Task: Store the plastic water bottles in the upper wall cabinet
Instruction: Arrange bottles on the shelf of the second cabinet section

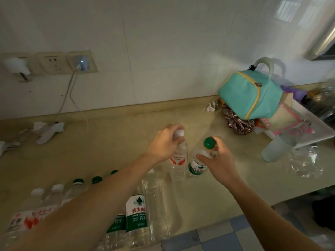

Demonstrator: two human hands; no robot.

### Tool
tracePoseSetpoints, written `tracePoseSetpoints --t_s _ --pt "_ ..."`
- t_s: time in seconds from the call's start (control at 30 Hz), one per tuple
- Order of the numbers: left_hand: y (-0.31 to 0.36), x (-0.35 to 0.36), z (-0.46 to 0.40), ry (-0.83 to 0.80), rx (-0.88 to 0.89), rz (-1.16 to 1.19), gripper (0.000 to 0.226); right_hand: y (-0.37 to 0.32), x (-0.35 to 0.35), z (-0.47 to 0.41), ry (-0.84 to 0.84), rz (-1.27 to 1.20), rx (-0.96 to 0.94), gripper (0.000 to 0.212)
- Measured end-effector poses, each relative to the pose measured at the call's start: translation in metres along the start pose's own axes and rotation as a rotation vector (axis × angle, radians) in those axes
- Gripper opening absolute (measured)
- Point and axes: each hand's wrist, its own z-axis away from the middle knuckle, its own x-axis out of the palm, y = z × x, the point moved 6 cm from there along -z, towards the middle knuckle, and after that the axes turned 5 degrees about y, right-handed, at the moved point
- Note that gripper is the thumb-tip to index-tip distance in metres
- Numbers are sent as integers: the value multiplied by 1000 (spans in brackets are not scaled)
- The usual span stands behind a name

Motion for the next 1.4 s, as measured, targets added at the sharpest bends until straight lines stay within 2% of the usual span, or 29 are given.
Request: tracePoseSetpoints --t_s 0.17,0.47,0.57,0.7,0.8,0.87,0.97,1.1,1.23,1.4 --pt "17 -6 15 -58 151 -52 36 1 4 -4 -7 -7 -14 54" --pt "12 0 5 -99 132 -22 45 8 8 -3 -16 9 -4 59" --pt "-3 9 1 -131 55 -1 57 24 11 2 -47 -30 35 64" --pt "-37 26 8 -228 -90 99 92 48 20 4 -98 -100 128 65" --pt "-59 45 18 -219 -206 231 101 64 30 3 -113 -113 172 64" --pt "-69 57 23 -180 -290 328 94 70 36 2 -117 -119 181 66" --pt "-78 69 21 -123 -327 391 74 71 40 -1 -111 -154 190 66" --pt "-81 60 23 -60 -334 433 68 56 38 0 -58 -203 177 60" --pt "-65 19 19 -6 -303 487 55 4 31 0 3 -249 111 53" --pt "-8 -81 4 99 -127 582 53 -108 20 -4 65 -377 -78 45"
